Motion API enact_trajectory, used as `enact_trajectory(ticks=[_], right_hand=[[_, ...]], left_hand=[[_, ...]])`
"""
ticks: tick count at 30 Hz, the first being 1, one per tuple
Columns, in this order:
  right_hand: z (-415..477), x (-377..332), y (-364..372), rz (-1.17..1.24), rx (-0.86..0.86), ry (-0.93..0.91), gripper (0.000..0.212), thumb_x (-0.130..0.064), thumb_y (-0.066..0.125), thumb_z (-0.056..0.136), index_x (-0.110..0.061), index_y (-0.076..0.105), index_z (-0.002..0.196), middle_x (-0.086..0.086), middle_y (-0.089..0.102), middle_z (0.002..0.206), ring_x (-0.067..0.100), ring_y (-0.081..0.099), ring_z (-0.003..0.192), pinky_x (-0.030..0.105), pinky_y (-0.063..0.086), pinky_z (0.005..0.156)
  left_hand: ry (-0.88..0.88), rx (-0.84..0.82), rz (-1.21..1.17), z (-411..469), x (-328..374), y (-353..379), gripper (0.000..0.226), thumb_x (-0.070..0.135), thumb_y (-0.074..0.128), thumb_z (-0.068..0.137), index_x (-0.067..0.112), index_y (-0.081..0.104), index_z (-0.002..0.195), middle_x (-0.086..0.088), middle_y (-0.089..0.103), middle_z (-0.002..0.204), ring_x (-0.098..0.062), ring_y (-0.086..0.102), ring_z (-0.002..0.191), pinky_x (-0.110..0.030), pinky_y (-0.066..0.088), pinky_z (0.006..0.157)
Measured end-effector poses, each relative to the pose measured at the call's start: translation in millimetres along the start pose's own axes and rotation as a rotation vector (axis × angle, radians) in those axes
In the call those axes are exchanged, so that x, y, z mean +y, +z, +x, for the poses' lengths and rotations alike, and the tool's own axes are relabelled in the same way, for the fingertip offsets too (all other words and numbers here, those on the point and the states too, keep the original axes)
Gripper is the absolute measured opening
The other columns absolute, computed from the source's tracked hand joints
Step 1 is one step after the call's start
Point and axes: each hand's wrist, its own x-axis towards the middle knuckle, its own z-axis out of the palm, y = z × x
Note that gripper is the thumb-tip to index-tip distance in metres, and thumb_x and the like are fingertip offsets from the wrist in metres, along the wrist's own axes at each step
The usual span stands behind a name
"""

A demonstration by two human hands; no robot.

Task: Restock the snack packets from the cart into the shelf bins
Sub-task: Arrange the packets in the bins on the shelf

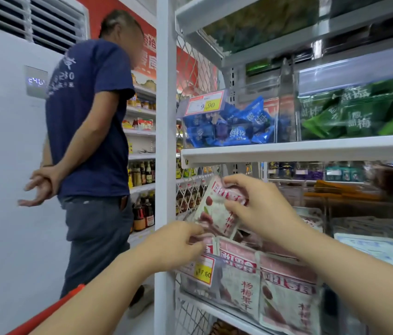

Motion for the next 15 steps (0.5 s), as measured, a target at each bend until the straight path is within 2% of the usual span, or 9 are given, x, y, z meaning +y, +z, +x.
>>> enact_trajectory(ticks=[3, 5, 9, 11, 12, 15], right_hand=[[-1.4, -5.0, -28.5, -0.044, 0.035, -0.026, 0.043, -0.020, 0.072, 0.089, -0.023, 0.062, 0.131, -0.009, 0.067, 0.125, 0.008, 0.060, 0.115, 0.021, 0.041, 0.101], [-7.3, -5.5, -47.4, -0.125, -0.008, -0.032, 0.044, -0.022, 0.071, 0.089, -0.024, 0.062, 0.132, -0.010, 0.066, 0.127, 0.006, 0.059, 0.112, 0.016, 0.037, 0.095], [-26.5, 0.3, -69.8, -0.230, -0.127, 0.022, 0.045, -0.022, 0.069, 0.090, -0.025, 0.061, 0.134, -0.008, 0.065, 0.129, 0.001, 0.056, 0.099, 0.013, 0.033, 0.085], [-33.9, 4.0, -74.5, -0.255, -0.179, 0.049, 0.045, -0.022, 0.069, 0.089, -0.026, 0.061, 0.133, -0.008, 0.066, 0.128, -0.003, 0.052, 0.085, 0.011, 0.032, 0.083], [-36.6, 5.2, -76.5, -0.265, -0.189, 0.057, 0.046, -0.022, 0.069, 0.089, -0.025, 0.062, 0.134, -0.008, 0.066, 0.129, -0.004, 0.053, 0.084, 0.012, 0.032, 0.084], [-40.1, 6.5, -85.5, -0.275, -0.189, 0.076, 0.046, -0.020, 0.069, 0.088, -0.023, 0.062, 0.134, -0.006, 0.066, 0.130, 0.006, 0.059, 0.109, 0.015, 0.036, 0.091]], left_hand=[[0.064, 0.170, -0.103, 1.1, 5.6, -0.6, 0.008, 0.028, 0.060, 0.096, 0.029, 0.065, 0.102, 0.015, 0.067, 0.099, -0.001, 0.063, 0.094, -0.030, 0.054, 0.086], [0.104, 0.240, -0.148, 1.8, 19.6, -1.2, 0.016, 0.019, 0.060, 0.093, 0.032, 0.064, 0.100, 0.017, 0.065, 0.101, 0.000, 0.061, 0.096, -0.031, 0.054, 0.089], [0.171, 0.122, -0.207, 1.4, 48.4, 4.3, 0.021, 0.012, 0.058, 0.091, 0.029, 0.069, 0.088, 0.012, 0.069, 0.096, -0.007, 0.066, 0.086, -0.038, 0.057, 0.085], [0.198, 0.133, -0.233, 1.0, 54.4, 9.0, 0.021, 0.012, 0.058, 0.088, 0.029, 0.069, 0.085, 0.011, 0.070, 0.094, -0.014, 0.069, 0.083, -0.042, 0.058, 0.080], [0.206, 0.146, -0.259, 0.9, 55.9, 11.4, 0.021, 0.012, 0.057, 0.086, 0.028, 0.069, 0.084, 0.010, 0.069, 0.093, -0.017, 0.070, 0.083, -0.044, 0.059, 0.080], [0.236, 0.161, -0.313, -0.2, 61.0, 17.7, 0.020, 0.005, 0.058, 0.084, 0.022, 0.070, 0.084, 0.009, 0.066, 0.094, -0.012, 0.067, 0.089, -0.042, 0.058, 0.084]])
